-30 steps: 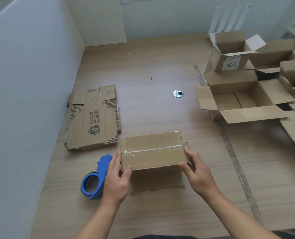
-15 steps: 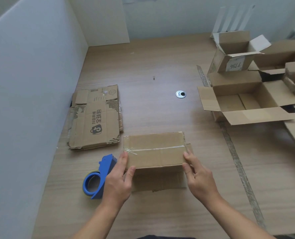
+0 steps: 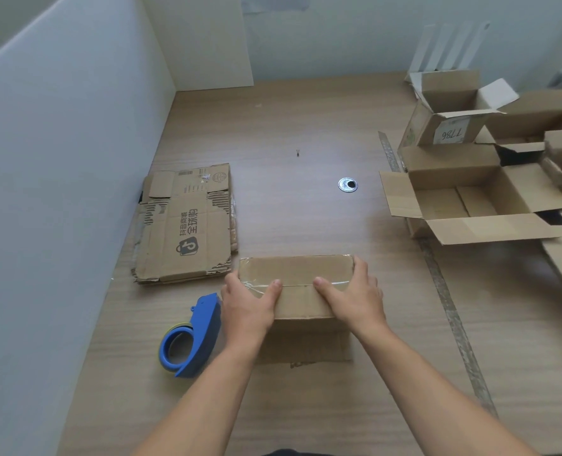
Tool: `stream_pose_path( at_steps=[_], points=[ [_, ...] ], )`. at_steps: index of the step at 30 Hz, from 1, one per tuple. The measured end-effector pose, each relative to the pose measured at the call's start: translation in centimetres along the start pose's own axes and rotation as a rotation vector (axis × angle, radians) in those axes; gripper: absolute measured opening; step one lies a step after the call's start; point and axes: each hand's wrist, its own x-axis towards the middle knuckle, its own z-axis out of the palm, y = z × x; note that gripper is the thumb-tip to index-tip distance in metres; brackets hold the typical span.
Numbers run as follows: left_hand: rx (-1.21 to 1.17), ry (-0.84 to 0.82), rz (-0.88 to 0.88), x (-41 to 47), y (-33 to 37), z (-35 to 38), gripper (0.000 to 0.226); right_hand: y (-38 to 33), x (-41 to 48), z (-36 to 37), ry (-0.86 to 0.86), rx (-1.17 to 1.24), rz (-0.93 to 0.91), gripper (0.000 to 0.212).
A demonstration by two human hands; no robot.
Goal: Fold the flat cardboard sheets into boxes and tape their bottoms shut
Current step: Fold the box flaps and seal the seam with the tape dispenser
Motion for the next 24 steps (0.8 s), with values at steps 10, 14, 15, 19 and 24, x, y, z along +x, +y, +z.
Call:
stream_pose_path(
  at_steps=[10, 14, 15, 19, 24],
  points=[
    [-0.103, -0.026, 0.075, 1.3, -1.0, -2.2, 0.014, 1.3, 1.0, -0.5, 0.026, 0.111, -0.127, 0.048],
    [-0.173, -0.049, 0.038, 1.5, -1.3, -2.5, 0.01, 1.7, 1.1, -1.3, 0.015, 0.191, -0.157, 0.036],
    [-0.199, -0.058, 0.025, 1.5, -1.4, -2.6, 0.013, 1.8, 1.0, -1.4, 0.002, 0.225, -0.157, 0.035],
    [-0.321, -0.101, 0.027, 1.0, -0.9, -3.1, 0.022, 2.5, 0.7, -1.7, -0.003, 0.367, -0.14, 0.039],
    [-0.491, -0.058, 0.128, 0.1, 0.6, -4.2, 0.017, 1.5, 0.5, -4.3, -0.035, 0.663, -0.095, 0.027]
  ],
)
